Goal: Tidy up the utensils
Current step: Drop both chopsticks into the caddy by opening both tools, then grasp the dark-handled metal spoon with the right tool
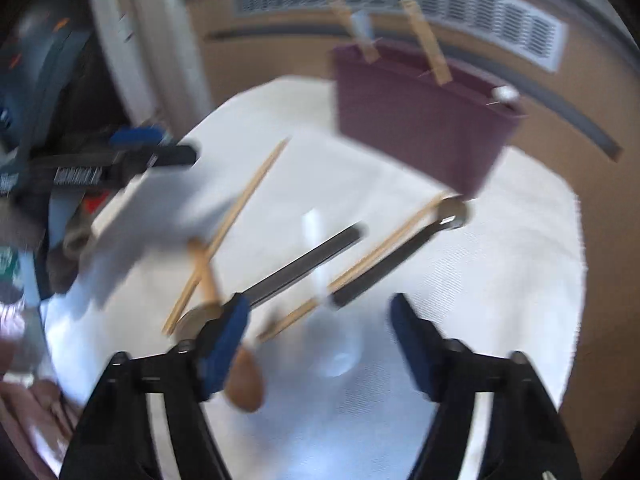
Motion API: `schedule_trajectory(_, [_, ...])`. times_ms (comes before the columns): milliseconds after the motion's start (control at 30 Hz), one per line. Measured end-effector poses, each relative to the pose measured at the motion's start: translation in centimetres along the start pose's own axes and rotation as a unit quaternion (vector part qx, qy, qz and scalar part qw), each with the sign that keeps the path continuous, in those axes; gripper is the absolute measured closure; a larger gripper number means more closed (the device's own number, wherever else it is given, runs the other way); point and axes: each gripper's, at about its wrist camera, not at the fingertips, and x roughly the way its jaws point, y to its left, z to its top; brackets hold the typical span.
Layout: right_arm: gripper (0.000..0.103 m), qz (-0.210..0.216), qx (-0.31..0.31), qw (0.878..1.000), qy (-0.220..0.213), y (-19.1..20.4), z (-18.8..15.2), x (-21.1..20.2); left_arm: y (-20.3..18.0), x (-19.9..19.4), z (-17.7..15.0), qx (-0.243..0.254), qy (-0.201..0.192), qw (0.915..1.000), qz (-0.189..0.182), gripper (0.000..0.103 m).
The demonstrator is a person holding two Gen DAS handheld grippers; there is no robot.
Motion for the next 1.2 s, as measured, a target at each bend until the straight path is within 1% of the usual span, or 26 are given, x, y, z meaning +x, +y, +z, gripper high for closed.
schedule_trajectory(33, [0.048, 0.013, -0.011, 1.0, 0.008, 0.9, -0.2, 0.4, 0.4, -0.1, -0.2, -0.007, 0.001, 1.0, -0.002, 0.005])
schedule_trajectory(133, [0.062, 0.043, -0.041, 0.998, 0.024, 3.0, -0.4, 0.9, 1.1, -0.2, -0.6, -0.025, 0.004, 0.9996, -0.011, 0.005])
schedule_trajectory(200, [0.063, 0.058, -0.048, 0.996, 0.037, 4.0, -0.5, 1.4, 1.4, -0.1, -0.9, -0.032, 0.009, 0.9993, -0.016, 0.005])
schedule_trajectory(267, [0.063, 0.065, -0.027, 0.997, 0.045, 3.9, -0.2, 1.9, 1.5, 0.1, -1.1, -0.035, 0.014, 0.9991, -0.02, 0.005])
schedule_trajectory(333, [0.063, 0.046, 0.002, 0.998, 0.046, 3.5, 0.6, 2.3, 1.7, 0.3, -1.3, -0.037, 0.018, 0.9989, -0.023, 0.005])
schedule_trajectory(400, [0.063, 0.021, 0.044, 0.997, 0.052, 2.8, 1.5, 3.2, 1.7, 0.4, -1.4, -0.04, 0.022, 0.9986, -0.026, 0.005])
schedule_trajectory(467, [0.063, 0.015, 0.077, 0.995, 0.059, 2.2, 2.1, 4.1, 1.6, 0.5, -1.6, -0.039, 0.026, 0.9984, -0.032, 0.005])
schedule_trajectory(533, [0.063, 0.007, 0.093, 0.993, 0.067, 2.2, 2.7, 5.1, 1.4, 0.4, -1.8, -0.035, 0.031, 0.9983, -0.034, 0.005])
schedule_trajectory(633, [0.063, -0.01, 0.082, 0.995, 0.057, 2.6, 3.2, 5.4, 1.4, 0.3, -2.2, -0.033, 0.041, 0.9979, -0.039, 0.005])
schedule_trajectory(667, [0.065, -0.011, 0.075, 0.996, 0.057, 2.8, 3.2, 5.4, 1.4, 0.3, -2.3, -0.034, 0.045, 0.9976, -0.041, 0.005])
schedule_trajectory(700, [0.076, -0.013, 0.068, 0.996, 0.055, 2.9, 3.0, 5.3, 1.5, 0.4, -2.4, -0.036, 0.048, 0.9973, -0.043, 0.005])
schedule_trajectory(733, [0.084, -0.014, 0.063, 0.996, 0.055, 2.7, 3.1, 5.3, 1.5, 0.4, -2.6, -0.038, 0.052, 0.997, -0.044, 0.005])
schedule_trajectory(800, [0.091, -0.009, 0.056, 0.997, 0.058, 2.3, 2.6, 4.9, 1.5, 0.5, -2.8, -0.04, 0.059, 0.9964, -0.046, 0.005])
schedule_trajectory(867, [0.092, -0.008, 0.058, 0.997, 0.056, 1.3, 2.3, 4.5, 1.3, 0.6, -2.9, -0.04, 0.064, 0.996, -0.047, 0.005])
schedule_trajectory(933, [0.092, -0.015, 0.064, 0.997, 0.051, 0.2, 1.6, 3.7, 0.9, 0.6, -3.0, -0.037, 0.07, 0.9956, -0.05, 0.005])
schedule_trajectory(1000, [0.092, -0.019, 0.073, 0.996, 0.047, -0.9, 1.2, 3.2, 0.3, 0.6, -3.0, -0.033, 0.076, 0.9948, -0.06, 0.005])
schedule_trajectory(1033, [0.092, -0.022, 0.078, 0.996, 0.045, -1.7, 0.4, 2.4, 0.0, 0.5, -3.0, -0.033, 0.078, 0.9942, -0.066, 0.005])
schedule_trajectory(1133, [0.092, -0.046, 0.089, 0.994, 0.035, -3.2, -0.5, 1.2, -1.1, 0.6, -2.4, -0.032, 0.078, 0.9926, -0.088, 0.005])
schedule_trajectory(1167, [0.092, -0.051, 0.09, 0.994, 0.03, -3.6, -0.7, 0.8, -1.4, 0.7, -2.0, -0.028, 0.073, 0.9928, -0.09, 0.006])
schedule_trajectory(1200, [0.092, -0.051, 0.093, 0.994, 0.028, -3.8, -0.7, 0.7, -1.7, 1.0, -1.6, -0.021, 0.07, 0.9933, -0.09, 0.01])
